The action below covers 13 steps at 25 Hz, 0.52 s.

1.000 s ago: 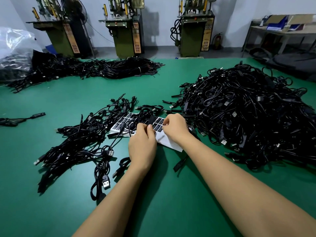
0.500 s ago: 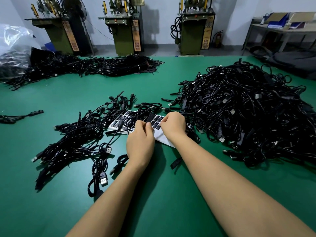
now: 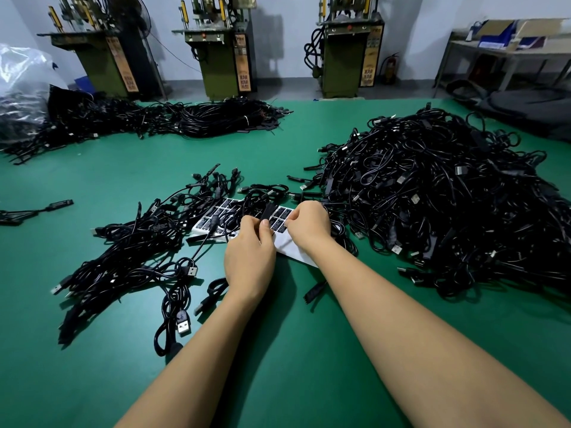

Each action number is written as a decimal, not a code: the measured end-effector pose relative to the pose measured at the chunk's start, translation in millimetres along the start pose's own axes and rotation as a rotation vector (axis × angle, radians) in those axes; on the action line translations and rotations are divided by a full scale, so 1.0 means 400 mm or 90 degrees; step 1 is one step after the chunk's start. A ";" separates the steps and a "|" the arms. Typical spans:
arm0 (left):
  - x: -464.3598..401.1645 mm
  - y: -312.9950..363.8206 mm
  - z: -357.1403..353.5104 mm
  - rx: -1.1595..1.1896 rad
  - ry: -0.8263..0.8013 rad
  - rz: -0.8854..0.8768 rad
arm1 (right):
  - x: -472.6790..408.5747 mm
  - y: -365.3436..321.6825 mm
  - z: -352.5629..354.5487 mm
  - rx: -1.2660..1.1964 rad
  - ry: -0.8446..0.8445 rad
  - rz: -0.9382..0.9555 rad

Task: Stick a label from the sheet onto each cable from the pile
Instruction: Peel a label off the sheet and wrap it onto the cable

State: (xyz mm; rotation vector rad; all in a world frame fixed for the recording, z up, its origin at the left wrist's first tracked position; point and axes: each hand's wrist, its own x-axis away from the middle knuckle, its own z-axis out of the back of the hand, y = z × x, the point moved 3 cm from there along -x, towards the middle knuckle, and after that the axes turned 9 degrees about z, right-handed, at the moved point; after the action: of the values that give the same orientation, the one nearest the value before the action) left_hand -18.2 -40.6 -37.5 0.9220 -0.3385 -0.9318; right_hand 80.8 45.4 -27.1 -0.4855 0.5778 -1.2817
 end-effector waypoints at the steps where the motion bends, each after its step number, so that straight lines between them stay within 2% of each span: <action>1: 0.000 0.000 0.000 0.001 0.000 0.000 | 0.002 -0.003 0.001 0.012 -0.009 0.004; 7: -0.001 -0.001 0.001 0.001 0.001 0.007 | 0.008 -0.012 0.007 0.056 -0.075 0.033; 13: 0.000 0.001 0.002 0.000 0.005 0.008 | 0.010 -0.004 -0.005 0.037 -0.029 0.079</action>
State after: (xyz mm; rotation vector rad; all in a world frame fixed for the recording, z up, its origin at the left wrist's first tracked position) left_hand -18.3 -40.8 -36.6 0.9218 -0.3376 -0.9163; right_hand 79.2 41.1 -28.3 -0.4231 0.5221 -1.1636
